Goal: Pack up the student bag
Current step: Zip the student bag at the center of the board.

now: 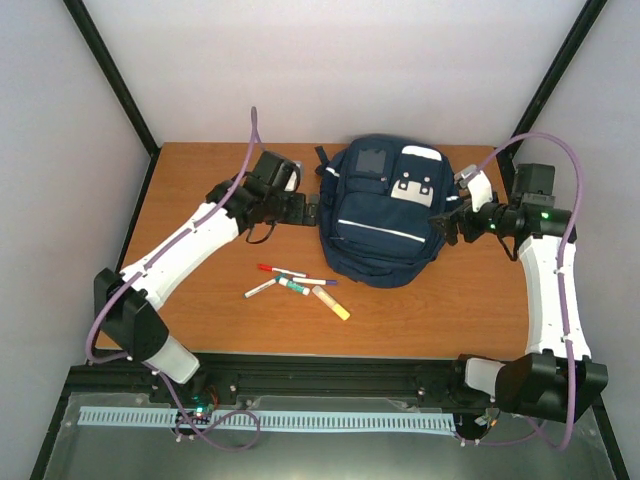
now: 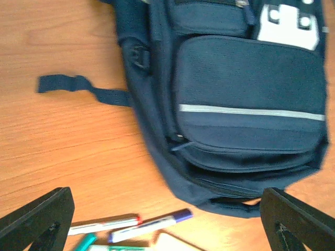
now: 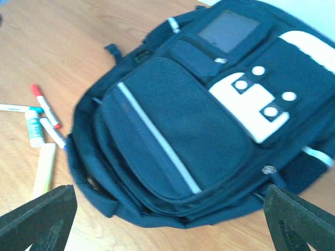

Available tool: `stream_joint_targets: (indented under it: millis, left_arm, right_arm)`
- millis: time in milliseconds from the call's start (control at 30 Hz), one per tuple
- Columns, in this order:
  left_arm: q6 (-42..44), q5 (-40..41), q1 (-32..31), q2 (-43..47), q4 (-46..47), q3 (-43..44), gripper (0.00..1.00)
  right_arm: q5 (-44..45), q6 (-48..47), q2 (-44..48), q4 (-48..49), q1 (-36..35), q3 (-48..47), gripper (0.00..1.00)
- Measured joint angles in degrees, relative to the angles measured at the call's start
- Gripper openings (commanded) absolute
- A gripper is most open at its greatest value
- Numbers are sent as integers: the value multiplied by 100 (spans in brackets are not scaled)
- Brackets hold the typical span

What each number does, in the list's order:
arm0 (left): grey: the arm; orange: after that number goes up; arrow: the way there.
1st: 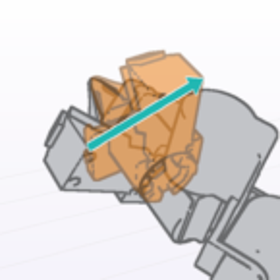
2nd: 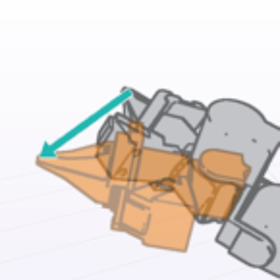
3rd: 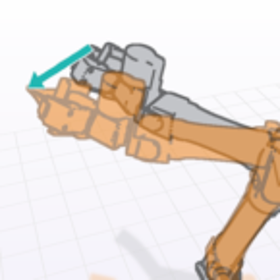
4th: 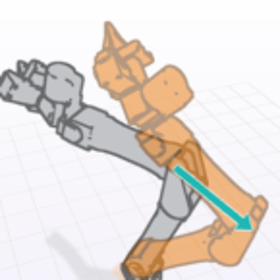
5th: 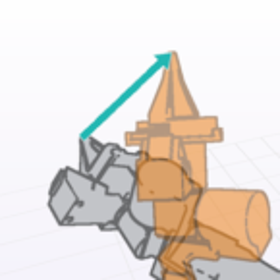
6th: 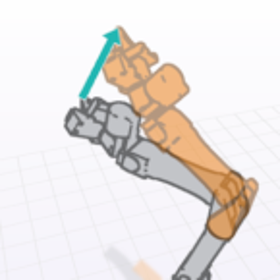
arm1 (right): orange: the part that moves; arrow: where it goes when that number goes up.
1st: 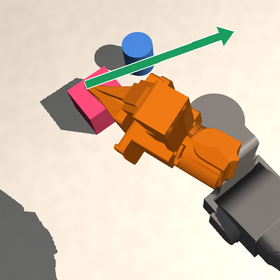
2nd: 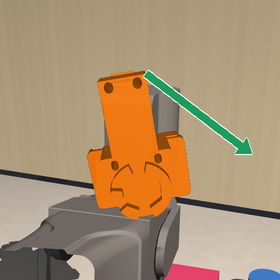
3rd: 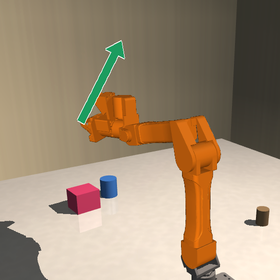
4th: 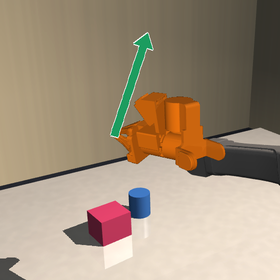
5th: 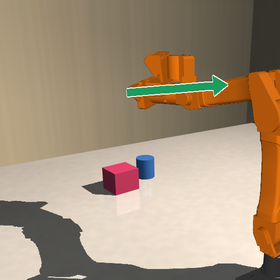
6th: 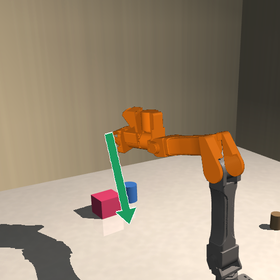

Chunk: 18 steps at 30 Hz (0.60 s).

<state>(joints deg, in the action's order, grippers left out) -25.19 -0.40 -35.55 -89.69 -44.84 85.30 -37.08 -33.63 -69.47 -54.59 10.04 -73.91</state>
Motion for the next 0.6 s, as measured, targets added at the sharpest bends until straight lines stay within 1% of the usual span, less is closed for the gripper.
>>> stream_joint_targets:
  millis: [100,200,300,400,500,600]
  left_arm:
    - [127,332,42,140,-79,-63,100]
    - [267,542,42,387,9,-326,100]
    - [374,693,46,756,251,-846,100]
    - [448,907,59,1152,538,-1458,100]
    - [468,1403,70,1515,966,-2114,100]
    - [496,1904,114,1508,1128,-2352,100]
  right_arm:
    - [-365,-35,-11,-61,-79,175,100]
    - [-348,57,0,-52,-348,396,100]
    - [-254,175,120,181,-468,772,100]
    - [-280,164,190,212,-466,1056,100]
    - [-424,111,136,181,-468,1108,100]
    - [-734,-195,-20,17,-468,1106,100]
